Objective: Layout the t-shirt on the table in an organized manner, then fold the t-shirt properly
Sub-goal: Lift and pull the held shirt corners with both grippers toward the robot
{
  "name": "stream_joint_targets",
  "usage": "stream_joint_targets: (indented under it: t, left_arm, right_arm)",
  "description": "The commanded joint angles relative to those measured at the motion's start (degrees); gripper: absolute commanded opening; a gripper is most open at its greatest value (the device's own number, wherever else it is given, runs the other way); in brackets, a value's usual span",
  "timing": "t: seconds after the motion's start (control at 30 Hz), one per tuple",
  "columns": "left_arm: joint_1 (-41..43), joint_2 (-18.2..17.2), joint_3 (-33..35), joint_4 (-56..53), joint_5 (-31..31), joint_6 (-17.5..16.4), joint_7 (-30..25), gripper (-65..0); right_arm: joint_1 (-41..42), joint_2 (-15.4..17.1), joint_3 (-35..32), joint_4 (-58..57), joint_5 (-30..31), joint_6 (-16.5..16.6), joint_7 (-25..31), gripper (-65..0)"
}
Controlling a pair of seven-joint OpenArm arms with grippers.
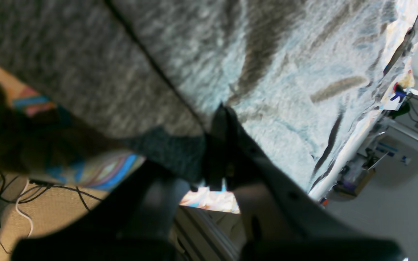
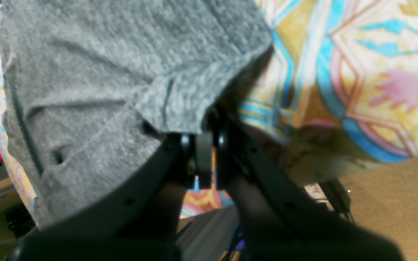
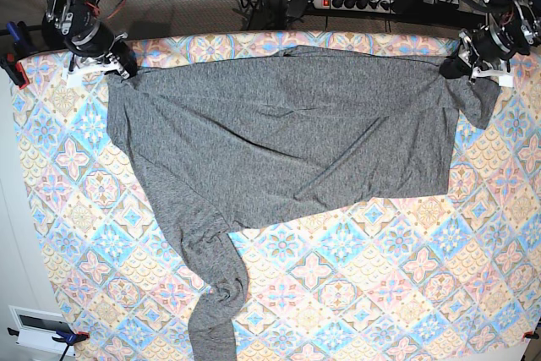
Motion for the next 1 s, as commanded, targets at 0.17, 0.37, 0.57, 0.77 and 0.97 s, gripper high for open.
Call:
stream_joint_targets:
  t: [0.17,0.37,0.57,0.77,0.97]
  left_arm:
    - [0.96,1.92,-0.34,-0.05,4.79,1.33,-0.64,-65.0]
    - [0.96,4.64,-0.34,-0.22,4.79,1.33,-0.73,-65.0]
    - [0.96,5.35,-0.34,-0.22,4.79,1.33,-0.73,-65.0]
    - [0.96,5.17,-0.34,-0.22,4.79,1.33,-0.64,-65.0]
    - [0.96,5.26,-0.25,-0.22,4.79,1.33,-0.55,-65.0]
  right_arm:
    - [-0.06,0.90,0.46,0.24,0.49,0.20,0.50,-65.0]
    - [-0.06,0.90,0.37,0.24,0.49,0.20,0.50,-65.0]
    - [-0.15,0.90,0.46,0.24,0.49,0.20,-0.99,-61.5]
    - [-0.06,0.90,0.55,0.59,0.49,0.20,-2.05,-54.6]
    - [-0.15,0.90,0.55,0.85,0.49,0.20,-2.14,-53.6]
